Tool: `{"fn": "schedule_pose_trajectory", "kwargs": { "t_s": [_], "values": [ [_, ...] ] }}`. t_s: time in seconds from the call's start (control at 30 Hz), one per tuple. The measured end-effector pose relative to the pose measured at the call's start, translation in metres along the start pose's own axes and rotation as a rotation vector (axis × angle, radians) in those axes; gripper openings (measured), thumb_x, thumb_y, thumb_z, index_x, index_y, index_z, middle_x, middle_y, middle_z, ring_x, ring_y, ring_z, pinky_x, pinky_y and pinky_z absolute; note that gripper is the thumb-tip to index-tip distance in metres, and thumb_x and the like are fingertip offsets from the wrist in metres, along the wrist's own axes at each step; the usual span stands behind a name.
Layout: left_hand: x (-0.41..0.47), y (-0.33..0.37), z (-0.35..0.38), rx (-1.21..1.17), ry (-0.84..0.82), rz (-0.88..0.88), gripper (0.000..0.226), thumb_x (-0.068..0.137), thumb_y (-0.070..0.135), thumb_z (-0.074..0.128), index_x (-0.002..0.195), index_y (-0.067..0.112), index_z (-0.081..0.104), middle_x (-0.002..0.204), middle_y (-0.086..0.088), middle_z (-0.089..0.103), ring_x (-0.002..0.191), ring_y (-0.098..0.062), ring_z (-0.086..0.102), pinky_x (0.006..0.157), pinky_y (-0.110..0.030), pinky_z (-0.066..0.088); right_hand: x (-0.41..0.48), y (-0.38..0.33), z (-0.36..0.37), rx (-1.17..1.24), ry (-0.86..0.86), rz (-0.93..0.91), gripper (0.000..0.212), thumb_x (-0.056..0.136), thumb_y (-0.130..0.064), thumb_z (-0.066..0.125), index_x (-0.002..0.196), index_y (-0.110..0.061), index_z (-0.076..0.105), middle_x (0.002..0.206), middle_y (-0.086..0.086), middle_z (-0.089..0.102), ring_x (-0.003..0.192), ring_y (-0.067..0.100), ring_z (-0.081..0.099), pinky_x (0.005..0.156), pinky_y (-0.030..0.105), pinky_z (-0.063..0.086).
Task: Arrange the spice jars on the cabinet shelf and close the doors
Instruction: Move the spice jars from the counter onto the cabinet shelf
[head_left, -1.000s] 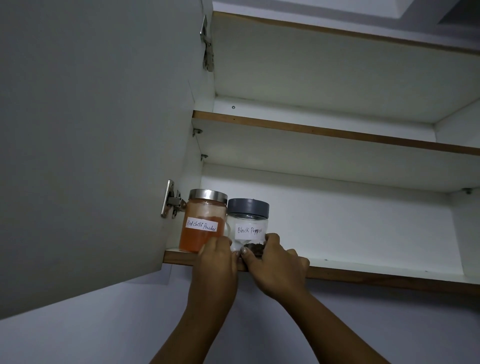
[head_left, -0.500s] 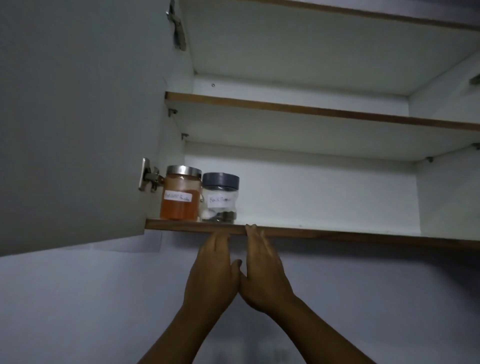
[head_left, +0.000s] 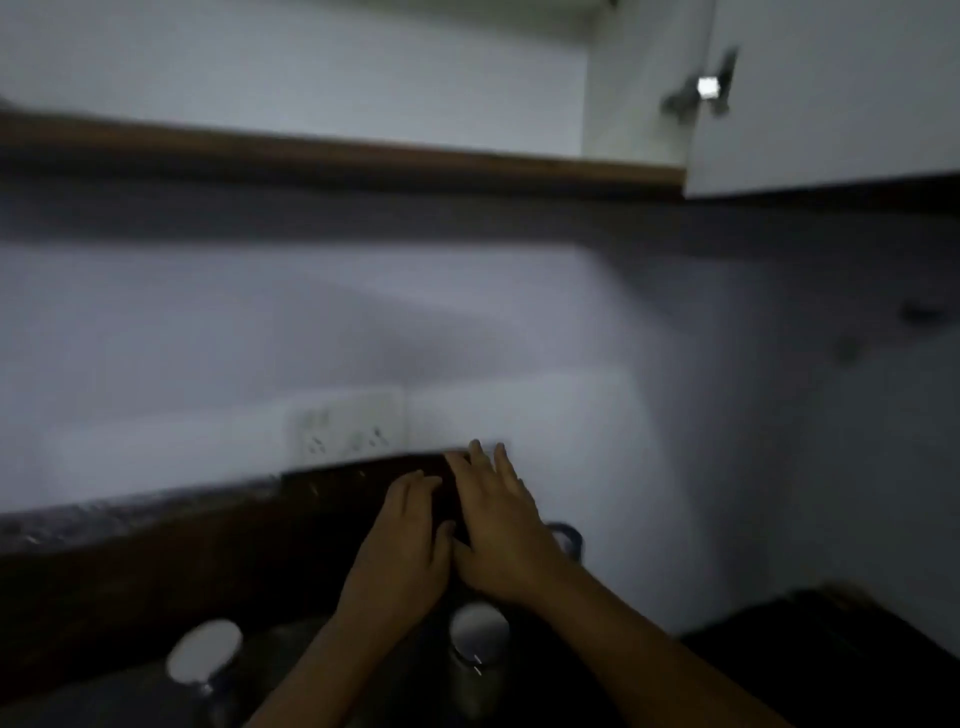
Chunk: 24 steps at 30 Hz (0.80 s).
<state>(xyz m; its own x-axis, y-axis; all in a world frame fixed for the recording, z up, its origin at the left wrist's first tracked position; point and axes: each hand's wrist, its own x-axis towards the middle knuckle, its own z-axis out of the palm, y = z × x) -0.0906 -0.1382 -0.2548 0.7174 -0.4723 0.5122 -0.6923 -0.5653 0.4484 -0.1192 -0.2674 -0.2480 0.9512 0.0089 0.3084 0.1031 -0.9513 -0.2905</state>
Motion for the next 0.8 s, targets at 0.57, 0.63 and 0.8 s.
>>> {"fn": "schedule_pose_trajectory", "kwargs": {
  "t_s": [0.57,0.63,0.8],
  "values": [
    [-0.085,0.074,0.272,-0.275,-0.632,-0.323,0.078,0.077,0.023,0.069,0.141,0.019,0.025,0.144,-0.006,0.033,0.13,-0.018,0.038,0.098,-0.017,0.03,-0.167,0.251,0.089,0.084,-0.452,0.421,0.106,0.072,-0.054,0.068,0.147,-0.024,0.0,0.156,0.015,0.004,0.143,0.039,0.0,0.114,0.058,0.015],
    [-0.084,0.074,0.289,-0.341,-0.609,-0.383,0.085,0.075,0.021,0.071,0.144,0.016,0.021,0.146,-0.007,0.033,0.133,-0.02,0.036,0.108,-0.027,0.033,-0.169,0.259,0.098,0.164,-0.451,0.448,0.109,0.073,-0.05,0.069,0.148,-0.024,-0.006,0.156,0.015,0.005,0.143,0.038,0.002,0.114,0.055,0.017],
    [-0.086,0.075,0.315,-0.447,-0.553,-0.438,0.092,0.074,0.014,0.072,0.145,0.022,0.013,0.149,-0.004,0.032,0.136,-0.015,0.032,0.107,-0.023,0.03,-0.169,0.271,0.114,0.407,-0.366,0.483,0.107,0.077,-0.029,0.073,0.148,-0.03,-0.007,0.154,0.009,0.019,0.137,0.026,0.03,0.11,0.041,0.034]
  ]
}}
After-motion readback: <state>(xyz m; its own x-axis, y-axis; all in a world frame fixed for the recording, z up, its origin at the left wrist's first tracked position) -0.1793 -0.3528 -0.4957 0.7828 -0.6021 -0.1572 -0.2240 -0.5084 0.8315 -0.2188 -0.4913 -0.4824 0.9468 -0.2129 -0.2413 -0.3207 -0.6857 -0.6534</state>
